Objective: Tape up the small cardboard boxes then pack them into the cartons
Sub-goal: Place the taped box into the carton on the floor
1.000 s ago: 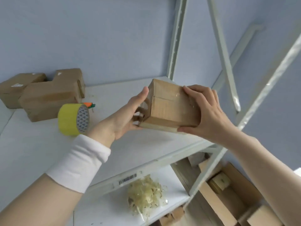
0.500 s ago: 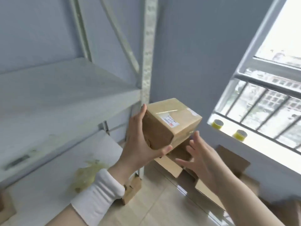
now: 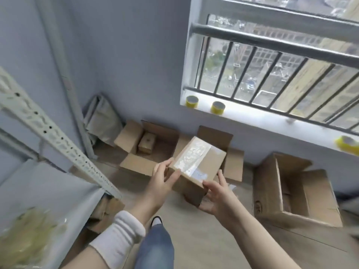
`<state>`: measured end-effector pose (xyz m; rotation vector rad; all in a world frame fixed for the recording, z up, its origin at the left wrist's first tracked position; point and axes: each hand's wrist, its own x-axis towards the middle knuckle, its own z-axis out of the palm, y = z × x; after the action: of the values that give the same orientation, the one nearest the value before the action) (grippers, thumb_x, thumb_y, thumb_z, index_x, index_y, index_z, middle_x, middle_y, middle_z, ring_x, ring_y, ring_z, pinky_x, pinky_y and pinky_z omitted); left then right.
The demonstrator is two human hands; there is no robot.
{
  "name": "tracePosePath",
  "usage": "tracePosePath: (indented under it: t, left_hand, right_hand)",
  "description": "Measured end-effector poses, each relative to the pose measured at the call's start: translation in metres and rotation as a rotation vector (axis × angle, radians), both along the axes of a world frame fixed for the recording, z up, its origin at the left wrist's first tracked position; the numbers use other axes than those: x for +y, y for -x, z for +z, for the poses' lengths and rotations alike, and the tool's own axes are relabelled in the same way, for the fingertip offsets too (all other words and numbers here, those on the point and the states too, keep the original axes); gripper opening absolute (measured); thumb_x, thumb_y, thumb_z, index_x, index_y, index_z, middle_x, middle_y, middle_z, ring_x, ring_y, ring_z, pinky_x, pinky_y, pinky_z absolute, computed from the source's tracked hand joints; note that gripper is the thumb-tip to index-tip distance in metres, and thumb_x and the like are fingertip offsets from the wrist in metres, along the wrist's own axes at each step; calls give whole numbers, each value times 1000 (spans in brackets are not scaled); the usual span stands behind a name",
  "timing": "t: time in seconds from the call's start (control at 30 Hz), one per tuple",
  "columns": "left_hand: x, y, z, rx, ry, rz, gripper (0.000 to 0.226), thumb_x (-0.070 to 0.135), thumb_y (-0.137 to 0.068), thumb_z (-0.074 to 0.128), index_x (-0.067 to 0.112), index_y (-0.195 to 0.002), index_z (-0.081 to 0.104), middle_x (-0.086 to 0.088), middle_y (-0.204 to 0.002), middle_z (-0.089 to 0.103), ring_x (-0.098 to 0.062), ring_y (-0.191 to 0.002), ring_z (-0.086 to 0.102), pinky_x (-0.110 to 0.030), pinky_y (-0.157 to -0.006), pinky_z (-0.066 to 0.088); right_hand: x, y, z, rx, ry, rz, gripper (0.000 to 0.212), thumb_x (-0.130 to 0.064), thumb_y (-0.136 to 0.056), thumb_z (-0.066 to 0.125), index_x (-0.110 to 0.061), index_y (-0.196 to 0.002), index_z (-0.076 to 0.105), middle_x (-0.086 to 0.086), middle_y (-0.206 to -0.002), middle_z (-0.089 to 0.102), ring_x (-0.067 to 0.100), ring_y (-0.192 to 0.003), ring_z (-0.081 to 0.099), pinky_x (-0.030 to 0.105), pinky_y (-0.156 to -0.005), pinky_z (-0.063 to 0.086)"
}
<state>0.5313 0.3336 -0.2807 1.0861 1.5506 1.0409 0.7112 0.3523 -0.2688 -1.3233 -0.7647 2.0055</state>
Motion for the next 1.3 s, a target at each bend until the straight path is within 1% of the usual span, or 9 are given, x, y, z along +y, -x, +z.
tracePosePath:
  t: [0.13, 0.3, 0.6, 0.73, 0.87, 0.93, 1.07, 1.2, 1.3]
  left_hand:
    - [60, -5, -40, -230, 261, -73, 37, 33, -91, 56, 23, -125, 46, -3, -128, 53, -12, -112, 54, -23, -87, 44]
    - [131, -8, -81, -351, 448, -15, 44, 29, -90, 57, 18, -130, 43, -3, -125, 54, -21, -115, 53, -42, -103, 42]
    - [250, 11, -170, -373, 547, 286, 44, 22, -91, 57, 13, -131, 45, -6, -127, 56, -21, -117, 54, -43, -105, 40]
    - [285, 33, -213, -413, 550, 392, 47, 27, -90, 58, 17, -130, 35, 4, -119, 54, -15, -114, 53, -39, -104, 40]
    - [304, 71, -232, -397, 595, 401, 41, 35, -89, 59, 20, -120, 35, 10, -110, 54, -8, -101, 54, -27, -85, 42]
    - [311, 95, -248, -359, 612, 408, 35, 34, -89, 60, 18, -114, 41, 5, -109, 56, -12, -100, 56, -29, -87, 46]
    - [343, 152, -320, -255, 626, 369, 30, 38, -89, 57, 24, -113, 46, 4, -109, 57, -6, -95, 55, -12, -69, 43]
    - [387, 189, -445, -121, 660, 293, 49, 37, -91, 55, 21, -134, 39, -3, -127, 50, -20, -114, 50, -35, -96, 43]
    - [427, 203, -552, -64, 647, 321, 50, 31, -90, 58, 18, -136, 43, -7, -130, 50, -22, -118, 50, -37, -102, 41]
  right_hand:
    - [46, -5, -36, -85, 103, -78, 81, -14, -85, 61, -38, -147, 15, -1, -134, 52, 20, -120, 51, 58, -98, 41]
    - [104, 2, -68, -131, 220, -226, 73, -17, -86, 63, -28, -144, 21, 3, -129, 53, 18, -120, 49, 52, -97, 43]
    - [241, 28, -138, -226, 207, 57, 53, -23, -94, 53, -23, -143, 33, 0, -131, 54, 12, -114, 53, 35, -103, 41]
    - [301, 53, -164, -240, 216, 149, 41, -20, -97, 48, -20, -137, 38, -9, -106, 60, -5, -86, 61, 10, -70, 51]
    - [340, 94, -178, -297, 250, 221, 35, -22, -96, 50, -21, -131, 44, -10, -104, 62, 3, -104, 58, 28, -98, 44]
    - [354, 121, -197, -319, 283, 223, 29, -21, -96, 49, -16, -125, 49, -5, -105, 65, 7, -99, 61, 27, -92, 47]
    - [385, 178, -277, -320, 362, 157, 17, -6, -95, 49, -9, -111, 56, 17, -106, 68, 24, -101, 65, 30, -88, 51]
    - [418, 224, -406, -322, 471, 61, 15, 5, -94, 45, -4, -101, 56, 11, -92, 66, 21, -87, 63, 27, -83, 50]
    - [449, 251, -522, -339, 538, 25, 27, 8, -95, 36, 1, -108, 58, 21, -113, 63, 25, -85, 62, 27, -75, 51]
